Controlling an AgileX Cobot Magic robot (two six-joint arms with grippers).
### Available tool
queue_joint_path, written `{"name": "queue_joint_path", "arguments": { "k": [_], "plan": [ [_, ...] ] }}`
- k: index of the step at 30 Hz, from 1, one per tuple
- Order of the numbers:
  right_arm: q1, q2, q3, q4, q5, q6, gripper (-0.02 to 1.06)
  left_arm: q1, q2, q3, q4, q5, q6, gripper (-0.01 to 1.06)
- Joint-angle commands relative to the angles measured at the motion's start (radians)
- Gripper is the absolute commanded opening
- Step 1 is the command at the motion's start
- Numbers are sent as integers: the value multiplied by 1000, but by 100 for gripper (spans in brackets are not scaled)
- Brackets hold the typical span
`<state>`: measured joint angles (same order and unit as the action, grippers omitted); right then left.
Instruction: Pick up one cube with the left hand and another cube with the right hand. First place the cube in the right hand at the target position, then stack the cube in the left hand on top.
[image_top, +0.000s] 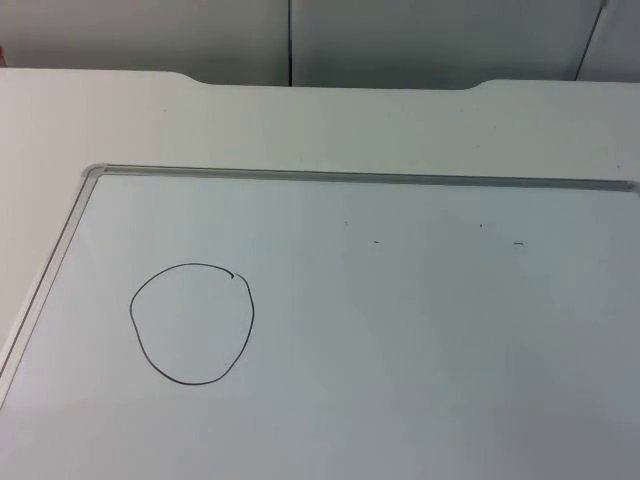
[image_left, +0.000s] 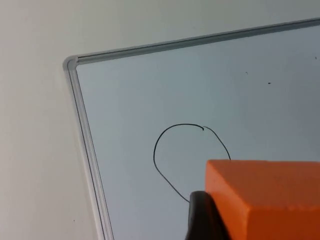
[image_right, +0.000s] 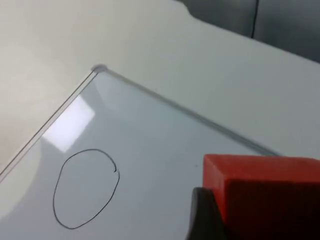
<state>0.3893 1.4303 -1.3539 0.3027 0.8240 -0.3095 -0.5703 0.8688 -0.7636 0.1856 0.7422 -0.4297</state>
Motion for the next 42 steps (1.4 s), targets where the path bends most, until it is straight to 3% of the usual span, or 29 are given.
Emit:
{"name": "queue_joint_path", "arguments": {
  "k": [1, 11, 21, 30, 42],
  "plan": [
    [55, 71, 5, 6, -47, -12, 0, -7, -19, 8, 0, -2, -17, 0],
    [252, 352, -92, 1, -93, -14, 0, -7, -19, 8, 0, 6, -17, 0],
    [435, 610, -301, -254, -28, 165, 0, -7, -19, 8, 0, 4, -17, 0],
    [480, 817, -429, -281, 11, 183, 0, -7, -19, 8, 0, 4, -17, 0],
    [480, 905, -455, -277, -9, 198, 0, -7, -19, 8, 0, 4, -17, 0]
  ]
}}
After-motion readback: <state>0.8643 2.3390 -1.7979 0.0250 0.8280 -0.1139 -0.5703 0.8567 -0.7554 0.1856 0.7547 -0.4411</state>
